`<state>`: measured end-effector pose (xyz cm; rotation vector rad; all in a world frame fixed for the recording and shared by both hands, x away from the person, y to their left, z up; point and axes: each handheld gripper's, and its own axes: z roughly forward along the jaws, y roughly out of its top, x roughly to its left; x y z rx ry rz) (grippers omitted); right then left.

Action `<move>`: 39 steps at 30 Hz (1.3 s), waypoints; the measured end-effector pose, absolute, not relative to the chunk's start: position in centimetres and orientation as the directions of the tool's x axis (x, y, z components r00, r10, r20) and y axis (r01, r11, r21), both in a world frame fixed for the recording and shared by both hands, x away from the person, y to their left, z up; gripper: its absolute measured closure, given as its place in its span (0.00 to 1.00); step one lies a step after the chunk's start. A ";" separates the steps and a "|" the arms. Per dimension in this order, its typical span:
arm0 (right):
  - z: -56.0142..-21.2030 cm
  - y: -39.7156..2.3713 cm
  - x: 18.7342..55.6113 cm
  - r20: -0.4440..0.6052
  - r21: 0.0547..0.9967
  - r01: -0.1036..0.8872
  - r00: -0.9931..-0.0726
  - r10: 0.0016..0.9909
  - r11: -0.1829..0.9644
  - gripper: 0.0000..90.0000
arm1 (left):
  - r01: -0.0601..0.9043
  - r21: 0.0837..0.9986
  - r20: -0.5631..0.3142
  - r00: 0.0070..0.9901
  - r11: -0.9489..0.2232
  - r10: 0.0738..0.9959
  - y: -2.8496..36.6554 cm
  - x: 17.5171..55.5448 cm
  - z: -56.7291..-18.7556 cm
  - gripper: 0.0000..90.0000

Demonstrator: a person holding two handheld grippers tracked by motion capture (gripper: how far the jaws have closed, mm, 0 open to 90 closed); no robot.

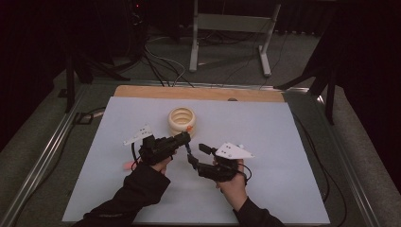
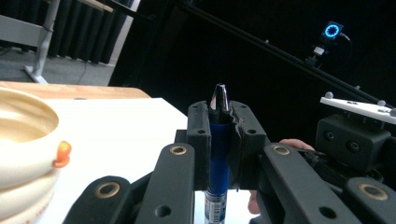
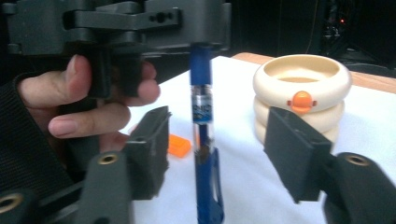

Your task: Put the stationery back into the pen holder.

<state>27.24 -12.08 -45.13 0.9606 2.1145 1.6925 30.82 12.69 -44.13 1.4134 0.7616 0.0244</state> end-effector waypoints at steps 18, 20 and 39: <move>-44.3 -16.3 27.7 0.232 0.938 0.339 -0.772 0.592 0.076 0.03 | 0.374 0.915 -0.400 0.778 0.153 0.484 13.5 32.7 -41.8 0.90; -44.3 -16.7 27.8 0.221 0.938 0.338 -0.764 0.606 0.083 0.03 | 0.368 0.917 -0.393 0.779 0.151 0.488 13.5 33.1 -41.5 0.90; -45.0 -19.3 27.8 0.249 0.935 0.350 -0.772 0.584 0.064 0.03 | 0.305 0.947 -0.309 0.784 0.099 0.539 14.8 37.5 -38.3 0.90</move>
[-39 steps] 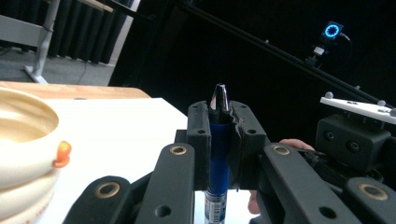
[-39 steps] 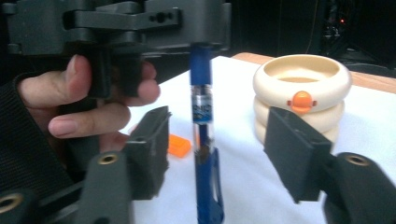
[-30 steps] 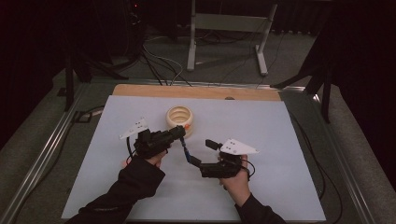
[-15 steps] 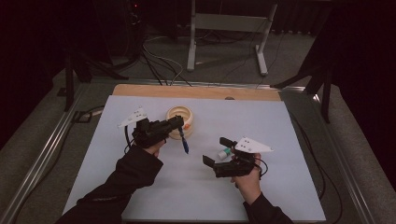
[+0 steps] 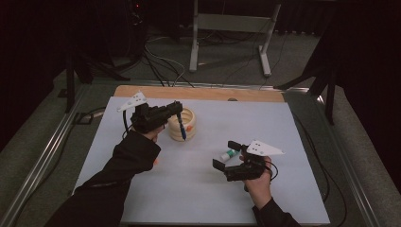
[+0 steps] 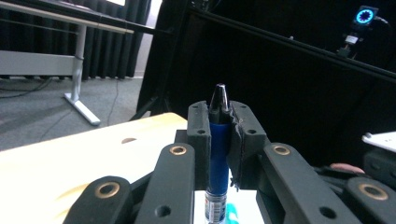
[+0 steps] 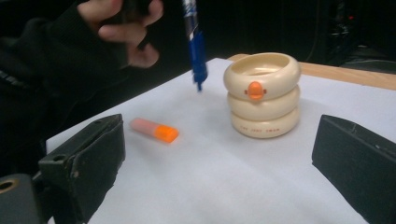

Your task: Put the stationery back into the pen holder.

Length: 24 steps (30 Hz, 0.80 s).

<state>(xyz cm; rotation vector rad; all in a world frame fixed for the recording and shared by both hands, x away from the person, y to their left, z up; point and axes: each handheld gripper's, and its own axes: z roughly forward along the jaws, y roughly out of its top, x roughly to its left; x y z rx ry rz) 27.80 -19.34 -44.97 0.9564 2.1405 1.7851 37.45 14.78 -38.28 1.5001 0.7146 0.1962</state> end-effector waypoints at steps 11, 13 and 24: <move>-45.1 -19.5 27.8 0.259 0.935 0.350 -0.789 0.557 0.061 0.03 | 0.281 0.955 -0.283 0.784 0.090 0.553 15.2 39.9 -38.0 0.90; -45.1 -19.5 27.8 0.256 0.938 0.343 -0.789 0.558 0.055 0.03 | 0.277 0.957 -0.278 0.781 0.089 0.559 15.1 40.4 -38.1 0.90; -45.0 -19.6 27.7 0.274 0.938 0.345 -0.796 0.540 0.034 0.03 | 0.234 0.969 -0.237 0.781 0.081 0.578 15.1 42.5 -39.1 0.90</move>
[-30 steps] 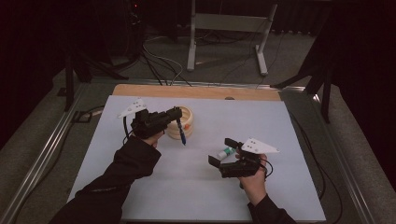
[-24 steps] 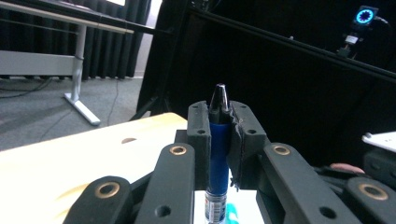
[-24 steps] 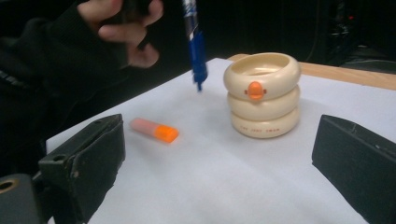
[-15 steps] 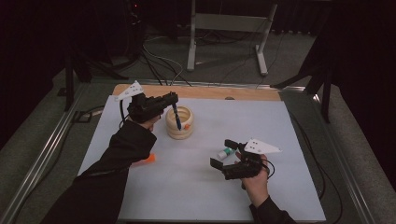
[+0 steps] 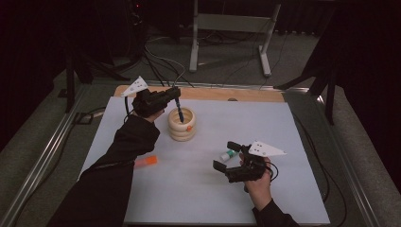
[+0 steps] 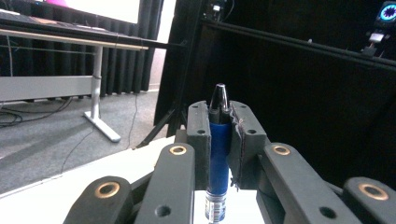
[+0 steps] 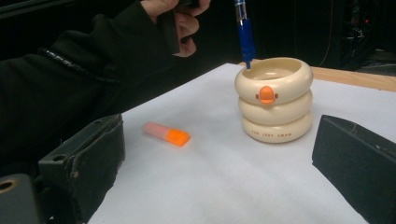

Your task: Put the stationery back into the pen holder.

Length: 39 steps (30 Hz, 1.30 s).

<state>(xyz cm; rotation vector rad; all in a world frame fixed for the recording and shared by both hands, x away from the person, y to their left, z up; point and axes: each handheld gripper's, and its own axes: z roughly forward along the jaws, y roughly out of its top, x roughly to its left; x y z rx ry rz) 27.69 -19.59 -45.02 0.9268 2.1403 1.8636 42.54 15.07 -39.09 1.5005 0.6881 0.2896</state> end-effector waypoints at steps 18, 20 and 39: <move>-45.0 -19.6 27.7 0.272 0.939 0.343 -0.798 0.538 0.033 0.03 | 0.225 0.973 -0.204 0.767 0.043 0.609 14.7 44.5 -41.9 0.90; -45.0 -19.6 27.7 0.275 0.938 0.344 -0.797 0.537 0.031 0.03 | 0.231 0.972 -0.213 0.764 0.050 0.609 14.7 44.5 -42.2 0.90; -45.0 -19.7 27.7 0.272 0.941 0.338 -0.799 0.537 0.028 0.03 | 0.291 0.956 -0.240 0.749 0.018 0.618 13.5 44.6 -44.5 0.90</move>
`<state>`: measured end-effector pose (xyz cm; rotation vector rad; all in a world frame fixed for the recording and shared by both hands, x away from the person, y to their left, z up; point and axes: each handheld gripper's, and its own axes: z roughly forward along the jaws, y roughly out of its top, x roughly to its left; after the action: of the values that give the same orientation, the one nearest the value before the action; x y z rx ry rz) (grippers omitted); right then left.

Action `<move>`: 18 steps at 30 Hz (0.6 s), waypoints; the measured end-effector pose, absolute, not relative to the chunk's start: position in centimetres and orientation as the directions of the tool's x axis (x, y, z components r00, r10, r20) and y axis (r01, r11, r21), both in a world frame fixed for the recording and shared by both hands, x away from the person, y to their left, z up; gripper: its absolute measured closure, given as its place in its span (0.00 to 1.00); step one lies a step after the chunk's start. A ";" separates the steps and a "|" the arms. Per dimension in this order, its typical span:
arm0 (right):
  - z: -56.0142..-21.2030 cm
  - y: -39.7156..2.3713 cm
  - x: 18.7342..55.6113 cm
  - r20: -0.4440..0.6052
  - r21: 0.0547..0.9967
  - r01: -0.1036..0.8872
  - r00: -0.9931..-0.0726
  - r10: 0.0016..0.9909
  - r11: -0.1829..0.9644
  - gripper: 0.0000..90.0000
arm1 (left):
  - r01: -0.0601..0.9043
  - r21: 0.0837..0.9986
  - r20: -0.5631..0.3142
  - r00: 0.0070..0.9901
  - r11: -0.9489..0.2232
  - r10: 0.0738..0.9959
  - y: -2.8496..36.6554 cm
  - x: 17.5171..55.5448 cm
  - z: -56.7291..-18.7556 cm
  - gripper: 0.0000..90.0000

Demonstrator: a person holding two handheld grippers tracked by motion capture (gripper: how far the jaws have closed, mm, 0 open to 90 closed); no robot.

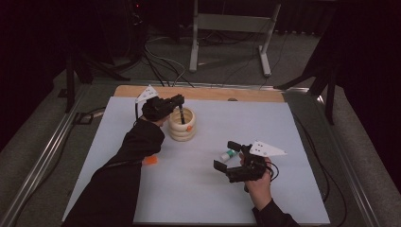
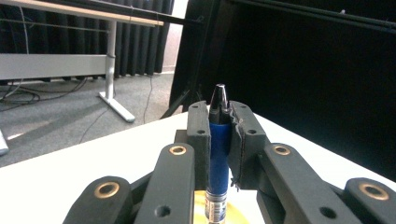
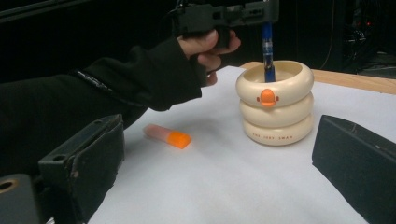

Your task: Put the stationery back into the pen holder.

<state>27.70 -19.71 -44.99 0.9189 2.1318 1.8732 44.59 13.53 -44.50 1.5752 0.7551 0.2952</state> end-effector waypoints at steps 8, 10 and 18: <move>-45.0 -19.8 27.7 0.277 0.940 0.342 -0.798 0.535 0.023 0.03 | 0.361 0.931 -0.229 0.700 -0.059 0.677 12.8 44.7 -44.8 0.89; -45.0 -19.8 27.7 0.278 0.939 0.342 -0.798 0.535 0.022 0.03 | 0.369 0.928 -0.232 0.692 -0.059 0.683 12.7 44.8 -44.8 0.89; -45.1 -19.8 27.8 0.282 0.939 0.345 -0.799 0.531 0.020 0.03 | 0.383 0.923 -0.250 0.671 -0.037 0.698 12.7 44.9 -44.2 0.76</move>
<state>27.75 -19.79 -45.06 0.9254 2.1316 1.8862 44.95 12.74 -44.21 1.6539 0.8941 0.3182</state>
